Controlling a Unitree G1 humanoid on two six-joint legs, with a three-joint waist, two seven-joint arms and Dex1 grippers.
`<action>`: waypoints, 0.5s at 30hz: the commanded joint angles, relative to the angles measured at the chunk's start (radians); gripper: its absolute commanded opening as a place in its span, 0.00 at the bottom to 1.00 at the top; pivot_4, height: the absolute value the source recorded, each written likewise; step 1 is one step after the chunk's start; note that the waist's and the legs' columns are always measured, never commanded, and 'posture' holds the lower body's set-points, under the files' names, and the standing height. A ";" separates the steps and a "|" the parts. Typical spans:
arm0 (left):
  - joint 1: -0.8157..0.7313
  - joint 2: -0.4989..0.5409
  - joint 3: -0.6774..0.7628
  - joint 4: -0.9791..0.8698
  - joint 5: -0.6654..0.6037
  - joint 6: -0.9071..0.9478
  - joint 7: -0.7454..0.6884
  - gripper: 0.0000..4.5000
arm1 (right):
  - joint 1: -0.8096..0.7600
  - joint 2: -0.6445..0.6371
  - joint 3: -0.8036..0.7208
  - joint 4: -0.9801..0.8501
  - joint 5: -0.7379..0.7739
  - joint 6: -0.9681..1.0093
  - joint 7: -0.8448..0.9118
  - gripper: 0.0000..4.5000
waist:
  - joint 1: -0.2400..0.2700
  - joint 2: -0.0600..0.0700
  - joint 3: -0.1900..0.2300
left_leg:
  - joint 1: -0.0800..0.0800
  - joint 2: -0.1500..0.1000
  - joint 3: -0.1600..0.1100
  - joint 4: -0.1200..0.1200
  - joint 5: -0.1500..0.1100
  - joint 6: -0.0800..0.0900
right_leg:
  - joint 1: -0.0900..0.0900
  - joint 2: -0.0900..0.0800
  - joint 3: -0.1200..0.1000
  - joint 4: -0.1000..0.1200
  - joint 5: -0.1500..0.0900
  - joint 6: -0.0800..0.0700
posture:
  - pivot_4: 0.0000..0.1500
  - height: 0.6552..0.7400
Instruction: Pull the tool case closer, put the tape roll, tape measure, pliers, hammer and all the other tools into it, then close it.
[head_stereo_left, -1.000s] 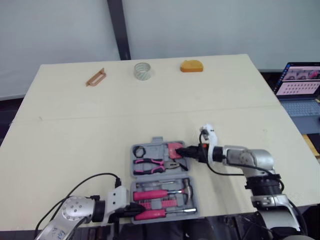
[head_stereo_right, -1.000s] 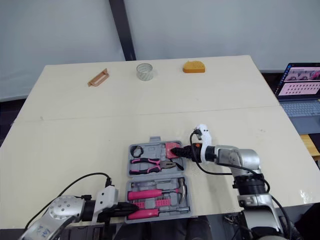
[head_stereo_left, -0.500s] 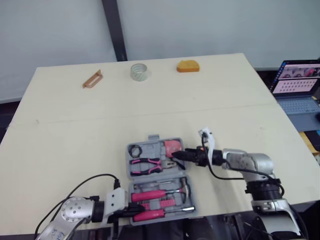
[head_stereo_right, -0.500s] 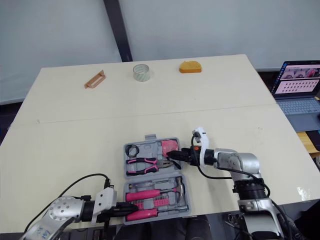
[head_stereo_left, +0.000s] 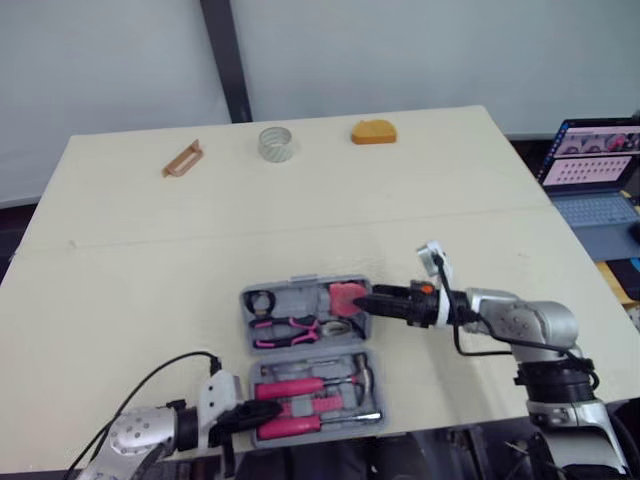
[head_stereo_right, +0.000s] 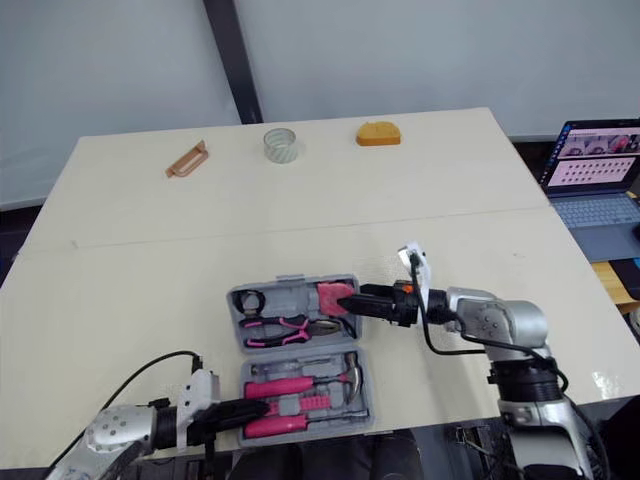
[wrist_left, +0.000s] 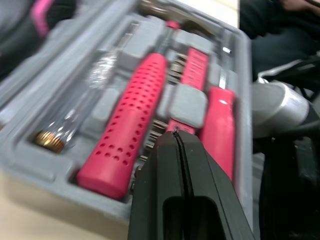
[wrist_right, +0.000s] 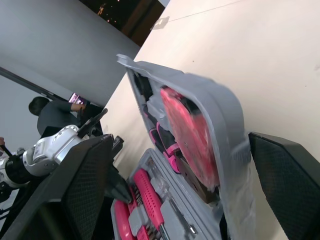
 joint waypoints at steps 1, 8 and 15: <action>0.040 -0.027 0.062 0.081 -0.008 0.041 0.060 0.00 | 0.006 -0.024 -0.011 -0.067 0.054 0.009 0.044 0.99 | 0.000 0.000 0.000 | 0.000 0.000 0.000 0.000 0.000 0.000 | 0.000 0.000 0.000 0.000 0.000 0.000 | 1.00 1.00; 0.061 -0.090 0.073 0.101 -0.028 0.042 0.058 0.00 | 0.013 -0.054 0.001 -0.125 0.086 0.027 0.064 0.99 | 0.000 0.000 0.000 | 0.000 0.000 0.000 0.000 0.000 0.000 | 0.000 0.000 0.000 0.000 0.000 0.000 | 1.00 1.00; 0.058 -0.108 0.061 0.138 -0.014 0.023 0.048 0.00 | 0.033 -0.079 0.028 -0.196 0.106 0.041 0.071 0.99 | 0.001 0.000 0.000 | 0.000 0.000 0.000 0.000 0.000 0.000 | 0.000 0.000 0.000 -0.001 0.000 0.000 | 1.00 1.00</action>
